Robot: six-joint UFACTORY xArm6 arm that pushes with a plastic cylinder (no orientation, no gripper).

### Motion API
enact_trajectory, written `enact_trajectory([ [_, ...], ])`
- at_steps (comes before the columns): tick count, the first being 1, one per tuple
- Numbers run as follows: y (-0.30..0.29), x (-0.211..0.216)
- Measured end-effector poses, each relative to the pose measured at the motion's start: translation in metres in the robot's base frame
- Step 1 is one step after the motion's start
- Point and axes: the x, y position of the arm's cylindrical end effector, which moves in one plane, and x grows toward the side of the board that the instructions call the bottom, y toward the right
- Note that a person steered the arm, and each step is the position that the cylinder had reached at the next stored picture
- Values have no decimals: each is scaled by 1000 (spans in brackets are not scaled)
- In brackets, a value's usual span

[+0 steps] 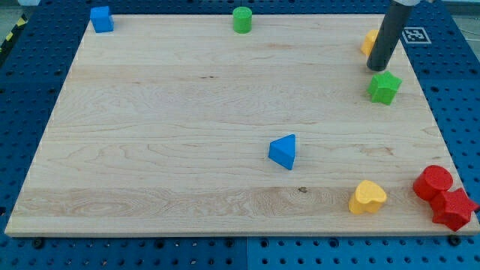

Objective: Push the yellow hexagon to the top right of the board

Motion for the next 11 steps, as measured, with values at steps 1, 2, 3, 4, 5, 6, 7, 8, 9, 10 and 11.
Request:
enact_trajectory([
  [1,0,7],
  [2,0,-1],
  [3,0,-26],
  [4,0,-45],
  [5,0,-53],
  [6,0,-54],
  [7,0,-55],
  [8,0,-57],
  [9,1,-58],
  [10,5,-77],
  [11,7,-78],
])
